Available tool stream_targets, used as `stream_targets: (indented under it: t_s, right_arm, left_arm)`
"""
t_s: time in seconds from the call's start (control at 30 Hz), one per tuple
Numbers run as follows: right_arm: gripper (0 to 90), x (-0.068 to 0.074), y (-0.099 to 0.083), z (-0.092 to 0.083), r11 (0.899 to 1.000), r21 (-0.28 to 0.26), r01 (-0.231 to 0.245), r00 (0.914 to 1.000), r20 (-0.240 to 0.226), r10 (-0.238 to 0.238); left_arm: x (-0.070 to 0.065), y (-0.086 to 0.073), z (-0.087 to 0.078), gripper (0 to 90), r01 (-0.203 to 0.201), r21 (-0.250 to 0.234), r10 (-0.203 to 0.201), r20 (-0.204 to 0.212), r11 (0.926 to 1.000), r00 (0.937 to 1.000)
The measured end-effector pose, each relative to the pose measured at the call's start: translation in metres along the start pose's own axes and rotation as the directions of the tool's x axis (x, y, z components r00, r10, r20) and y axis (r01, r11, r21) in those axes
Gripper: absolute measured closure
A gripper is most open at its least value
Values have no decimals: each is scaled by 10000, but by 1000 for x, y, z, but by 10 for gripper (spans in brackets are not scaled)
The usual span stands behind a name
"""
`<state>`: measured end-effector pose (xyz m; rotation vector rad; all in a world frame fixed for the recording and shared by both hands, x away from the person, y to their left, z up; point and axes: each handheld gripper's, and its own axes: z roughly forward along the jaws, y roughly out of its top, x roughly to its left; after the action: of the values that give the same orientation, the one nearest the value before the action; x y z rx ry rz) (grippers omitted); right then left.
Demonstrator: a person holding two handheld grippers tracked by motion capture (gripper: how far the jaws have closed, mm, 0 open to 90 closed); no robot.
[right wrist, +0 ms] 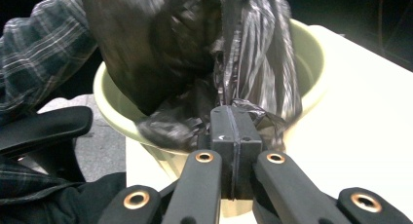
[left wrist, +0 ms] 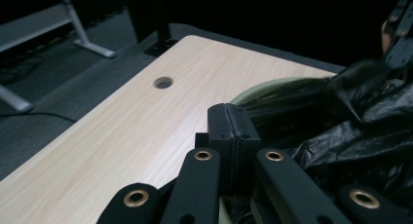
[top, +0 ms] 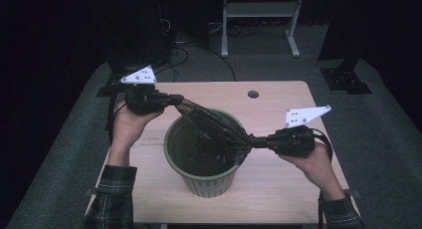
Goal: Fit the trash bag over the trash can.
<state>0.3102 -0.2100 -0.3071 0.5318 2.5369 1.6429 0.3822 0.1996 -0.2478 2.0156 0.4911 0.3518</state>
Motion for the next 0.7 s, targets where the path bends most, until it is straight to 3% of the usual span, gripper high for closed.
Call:
stream_targets:
  t_s: [0.27, 0.47, 0.7]
  right_arm:
    - [900, -5, -12, -20, 10000, 82, 20, 9981, 611, -25]
    - [900, -9, -30, -36, 9995, 295, -136, 9963, 848, 111]
    - [900, -9, -63, -34, 9915, 1216, -472, 9939, 1047, 345]
  left_arm:
    - [4, -31, -30, 899, 393, -321, -410, -527, 9987, 9978]
    - [3, -53, -40, 899, 691, -388, -721, -836, 9969, 9939]
    - [6, -68, -43, 899, 949, -457, -984, -833, 9944, 9917]
